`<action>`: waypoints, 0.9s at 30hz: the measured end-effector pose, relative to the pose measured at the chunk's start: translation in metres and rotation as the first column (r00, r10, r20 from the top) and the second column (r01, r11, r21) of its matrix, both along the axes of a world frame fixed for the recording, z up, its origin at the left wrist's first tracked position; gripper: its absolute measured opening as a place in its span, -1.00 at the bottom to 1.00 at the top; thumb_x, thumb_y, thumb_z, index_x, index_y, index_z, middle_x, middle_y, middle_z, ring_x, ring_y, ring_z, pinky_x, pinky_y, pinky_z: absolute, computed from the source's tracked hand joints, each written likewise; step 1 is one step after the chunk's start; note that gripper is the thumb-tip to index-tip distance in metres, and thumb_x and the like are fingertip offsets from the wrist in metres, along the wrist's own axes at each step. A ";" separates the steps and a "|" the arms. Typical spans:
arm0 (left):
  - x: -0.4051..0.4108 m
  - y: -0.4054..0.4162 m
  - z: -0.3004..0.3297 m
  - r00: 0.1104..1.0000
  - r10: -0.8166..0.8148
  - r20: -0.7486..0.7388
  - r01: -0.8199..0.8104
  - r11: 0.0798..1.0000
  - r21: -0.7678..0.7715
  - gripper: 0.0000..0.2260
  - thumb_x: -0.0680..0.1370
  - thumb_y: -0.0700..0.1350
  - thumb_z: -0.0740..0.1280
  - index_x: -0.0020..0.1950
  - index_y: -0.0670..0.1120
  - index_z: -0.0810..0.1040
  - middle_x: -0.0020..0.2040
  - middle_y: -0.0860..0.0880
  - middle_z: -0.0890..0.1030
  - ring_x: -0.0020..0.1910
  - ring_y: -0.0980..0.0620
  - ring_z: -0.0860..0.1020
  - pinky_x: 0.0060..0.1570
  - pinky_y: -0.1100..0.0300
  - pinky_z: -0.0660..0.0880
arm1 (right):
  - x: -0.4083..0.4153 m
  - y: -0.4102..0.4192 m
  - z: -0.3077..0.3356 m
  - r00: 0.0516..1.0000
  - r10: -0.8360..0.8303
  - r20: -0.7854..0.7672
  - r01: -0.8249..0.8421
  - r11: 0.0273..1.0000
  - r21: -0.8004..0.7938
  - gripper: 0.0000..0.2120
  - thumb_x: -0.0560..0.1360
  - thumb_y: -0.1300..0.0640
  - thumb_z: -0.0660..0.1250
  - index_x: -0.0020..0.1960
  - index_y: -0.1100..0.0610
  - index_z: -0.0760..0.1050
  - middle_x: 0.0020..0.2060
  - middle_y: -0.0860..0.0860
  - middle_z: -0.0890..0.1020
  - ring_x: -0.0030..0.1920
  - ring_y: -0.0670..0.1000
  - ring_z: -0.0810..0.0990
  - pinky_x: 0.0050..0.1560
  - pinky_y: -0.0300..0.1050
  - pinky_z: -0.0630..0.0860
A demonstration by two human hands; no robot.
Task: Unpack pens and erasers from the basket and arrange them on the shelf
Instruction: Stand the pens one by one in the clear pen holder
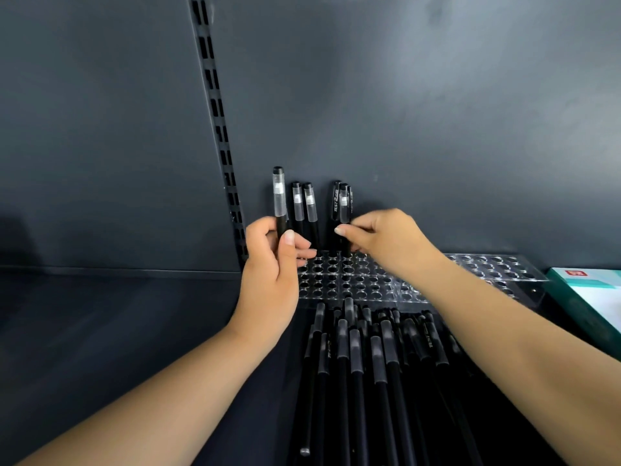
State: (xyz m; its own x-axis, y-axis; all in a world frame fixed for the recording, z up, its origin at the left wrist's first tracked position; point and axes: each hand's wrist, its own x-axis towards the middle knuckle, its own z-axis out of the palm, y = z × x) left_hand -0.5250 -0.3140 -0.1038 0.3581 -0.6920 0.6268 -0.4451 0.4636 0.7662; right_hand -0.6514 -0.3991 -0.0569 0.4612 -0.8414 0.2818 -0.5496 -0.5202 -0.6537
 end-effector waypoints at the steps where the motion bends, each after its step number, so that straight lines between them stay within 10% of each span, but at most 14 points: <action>1: 0.000 0.000 -0.001 1.000 0.000 0.021 0.000 1.000 0.009 -0.85 0.60 -0.14 0.04 0.00 0.14 0.21 -0.14 0.09 0.53 -0.13 0.18 0.60 -0.08 0.35 0.51 | 0.000 0.001 -0.001 0.999 -0.007 -0.036 0.006 1.000 -0.020 -0.57 0.51 -0.02 0.26 -0.20 0.38 0.51 -0.42 0.12 0.56 -0.57 -0.13 0.38 -0.44 -0.38 0.32; 4: -0.001 0.000 -0.001 1.000 -0.008 0.030 0.008 1.000 0.016 -0.86 0.60 -0.14 0.04 0.00 0.12 0.20 -0.15 0.09 0.55 -0.12 0.18 0.59 -0.07 0.36 0.50 | -0.002 -0.001 0.000 0.997 -0.018 -0.074 0.016 1.000 -0.017 -0.53 0.50 -0.05 0.27 -0.14 0.42 0.49 -0.51 0.13 0.39 -0.60 -0.09 0.25 -0.51 -0.29 0.20; 8: 0.000 0.002 0.002 1.000 -0.028 -0.012 0.028 0.999 0.023 -0.87 0.60 -0.12 0.03 -0.01 0.14 0.21 -0.13 0.05 0.57 -0.11 0.16 0.60 -0.09 0.36 0.50 | -0.006 -0.001 0.007 0.997 -0.006 -0.077 0.004 1.000 -0.019 -0.60 0.48 -0.08 0.29 -0.10 0.30 0.56 -0.13 0.26 0.62 -0.57 -0.11 0.29 -0.49 -0.34 0.24; 19: -0.004 0.008 0.011 0.996 -0.004 -0.086 0.007 1.000 0.028 -0.92 0.59 -0.14 0.13 -0.04 0.02 0.37 -0.16 0.07 0.57 -0.15 0.22 0.57 -0.10 0.34 0.49 | -0.013 0.006 0.028 0.998 -0.052 -0.018 0.049 0.991 -0.121 -0.80 0.46 -0.05 0.33 -0.16 0.07 0.59 -0.28 -0.02 0.63 -0.23 -0.07 0.56 -0.25 -0.31 0.41; 27: -0.018 0.018 0.025 0.999 0.030 -0.018 -0.029 0.998 0.063 -0.92 0.49 -0.10 0.30 -0.14 0.11 0.48 -0.27 0.14 0.49 -0.31 0.35 0.46 -0.20 0.50 0.38 | -0.022 0.033 0.056 0.891 0.220 0.397 -0.282 0.953 0.105 -0.91 0.43 0.10 0.37 -0.24 0.05 0.61 -0.38 -0.08 0.65 -0.27 -0.16 0.61 -0.08 -0.23 0.60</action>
State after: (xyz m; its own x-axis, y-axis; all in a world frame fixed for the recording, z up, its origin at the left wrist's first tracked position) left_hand -0.5429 -0.2964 -0.0790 0.3901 -0.7186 0.5757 -0.4432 0.4015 0.8015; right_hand -0.6738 -0.3657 -0.0008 0.5485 -0.7588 0.3513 -0.1108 -0.4824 -0.8689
